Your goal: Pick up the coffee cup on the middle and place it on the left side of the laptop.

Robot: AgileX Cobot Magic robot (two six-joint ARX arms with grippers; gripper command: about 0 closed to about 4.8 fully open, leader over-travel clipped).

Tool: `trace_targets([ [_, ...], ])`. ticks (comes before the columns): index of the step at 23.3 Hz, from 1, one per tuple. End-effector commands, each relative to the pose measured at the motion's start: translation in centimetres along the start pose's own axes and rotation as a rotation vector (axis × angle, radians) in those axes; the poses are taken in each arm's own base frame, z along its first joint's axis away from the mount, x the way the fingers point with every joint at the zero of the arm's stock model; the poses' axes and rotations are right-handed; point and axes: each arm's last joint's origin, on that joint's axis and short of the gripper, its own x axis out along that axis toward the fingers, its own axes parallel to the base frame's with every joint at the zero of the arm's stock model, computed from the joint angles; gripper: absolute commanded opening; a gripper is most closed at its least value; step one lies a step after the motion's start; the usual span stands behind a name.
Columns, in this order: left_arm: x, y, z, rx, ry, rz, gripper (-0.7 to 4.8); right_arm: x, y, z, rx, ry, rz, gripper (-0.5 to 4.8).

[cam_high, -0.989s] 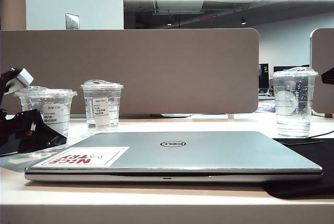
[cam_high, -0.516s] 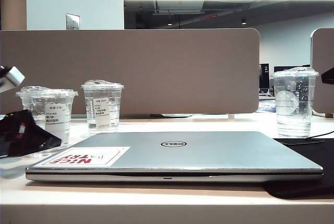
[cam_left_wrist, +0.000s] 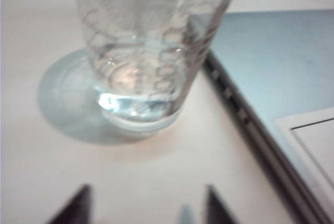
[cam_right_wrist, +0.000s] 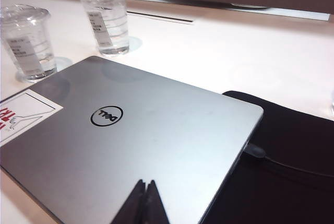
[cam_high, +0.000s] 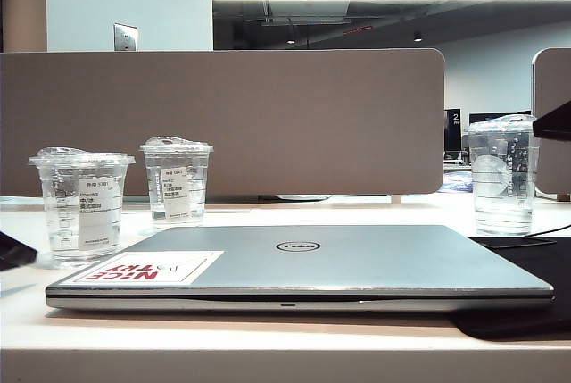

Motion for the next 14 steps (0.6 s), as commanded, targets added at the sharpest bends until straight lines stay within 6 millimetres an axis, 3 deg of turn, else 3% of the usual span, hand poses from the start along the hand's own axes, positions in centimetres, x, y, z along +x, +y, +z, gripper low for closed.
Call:
trace_targets([
  [1,-0.2,-0.1,1.0,-0.018,-0.071,-0.016,-0.03,-0.1,0.2,0.2,0.000,-0.033,0.017,-0.05],
  [7,-0.4,-0.2,2.1,-0.029,-0.134,-0.014,-0.06,-0.5,0.1,0.5,0.002,-0.083,0.010,-0.05],
  [14,-2.4,-1.3,6.5,-0.021,-0.406,-0.097,-0.06,-0.7,-2.0,0.6,0.022,-0.092,-0.192,-0.05],
])
